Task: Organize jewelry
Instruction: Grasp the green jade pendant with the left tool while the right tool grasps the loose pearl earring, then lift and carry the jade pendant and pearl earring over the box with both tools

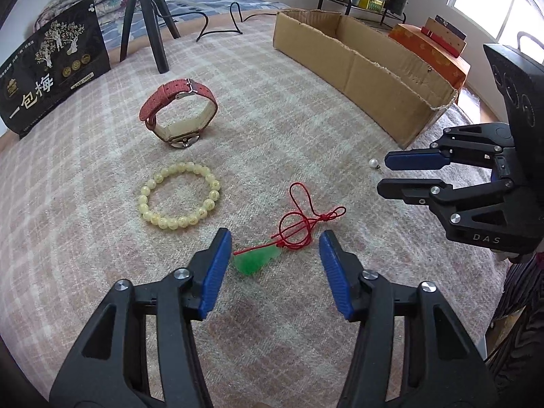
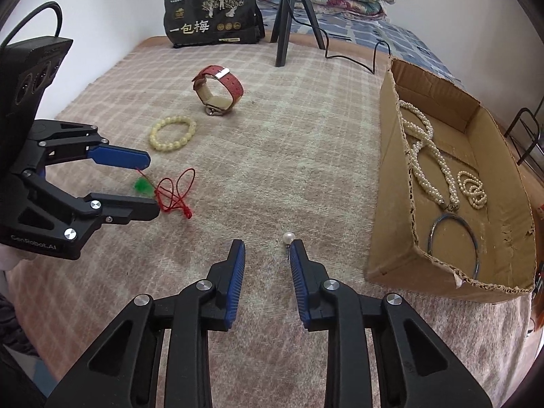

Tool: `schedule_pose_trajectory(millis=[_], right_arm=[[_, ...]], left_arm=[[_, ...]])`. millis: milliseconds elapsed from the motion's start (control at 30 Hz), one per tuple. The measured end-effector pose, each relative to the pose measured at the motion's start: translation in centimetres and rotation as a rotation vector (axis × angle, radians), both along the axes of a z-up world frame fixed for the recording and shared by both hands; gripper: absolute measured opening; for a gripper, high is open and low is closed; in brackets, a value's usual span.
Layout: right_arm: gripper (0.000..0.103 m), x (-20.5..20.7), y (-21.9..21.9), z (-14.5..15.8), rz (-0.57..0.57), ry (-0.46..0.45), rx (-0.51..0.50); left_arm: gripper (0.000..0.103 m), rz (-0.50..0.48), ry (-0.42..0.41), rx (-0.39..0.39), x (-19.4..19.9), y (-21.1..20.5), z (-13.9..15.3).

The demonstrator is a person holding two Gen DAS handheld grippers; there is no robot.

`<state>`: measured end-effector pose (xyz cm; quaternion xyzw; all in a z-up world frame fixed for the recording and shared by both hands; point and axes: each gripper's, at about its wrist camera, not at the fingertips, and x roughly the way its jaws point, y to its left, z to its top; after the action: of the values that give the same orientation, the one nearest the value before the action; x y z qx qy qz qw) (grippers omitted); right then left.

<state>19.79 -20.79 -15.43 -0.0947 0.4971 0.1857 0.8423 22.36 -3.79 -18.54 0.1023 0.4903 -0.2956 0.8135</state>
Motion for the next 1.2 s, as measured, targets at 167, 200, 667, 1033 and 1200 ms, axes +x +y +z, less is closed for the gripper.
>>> schedule_pose_trajectory(millis=[167, 200, 667, 1033, 1200], right_arm=[[0.025, 0.1, 0.0, -0.3, -0.009, 0.002, -0.002], [0.025, 0.2, 0.0, -0.3, -0.014, 0.001, -0.003], [0.025, 0.6, 0.1, -1.0, -0.065, 0.006, -0.001], [0.008, 1.0, -0.2, -1.4, -0.085, 0.009, -0.010], [0.007, 0.9, -0.1, -1.3, -0.083, 0.002, -0.008]], left_arm=[[0.053, -0.004, 0.004, 0.012, 0.4, -0.2, -0.5], [0.053, -0.004, 0.005, 0.013, 0.5, -0.2, -0.6], [0.037, -0.013, 0.002, 0.045, 0.0, 0.1, -1.2], [0.019, -0.012, -0.007, 0.057, -0.5, 0.1, -1.1], [0.019, -0.007, -0.019, 0.056, -0.7, 0.2, -1.0]])
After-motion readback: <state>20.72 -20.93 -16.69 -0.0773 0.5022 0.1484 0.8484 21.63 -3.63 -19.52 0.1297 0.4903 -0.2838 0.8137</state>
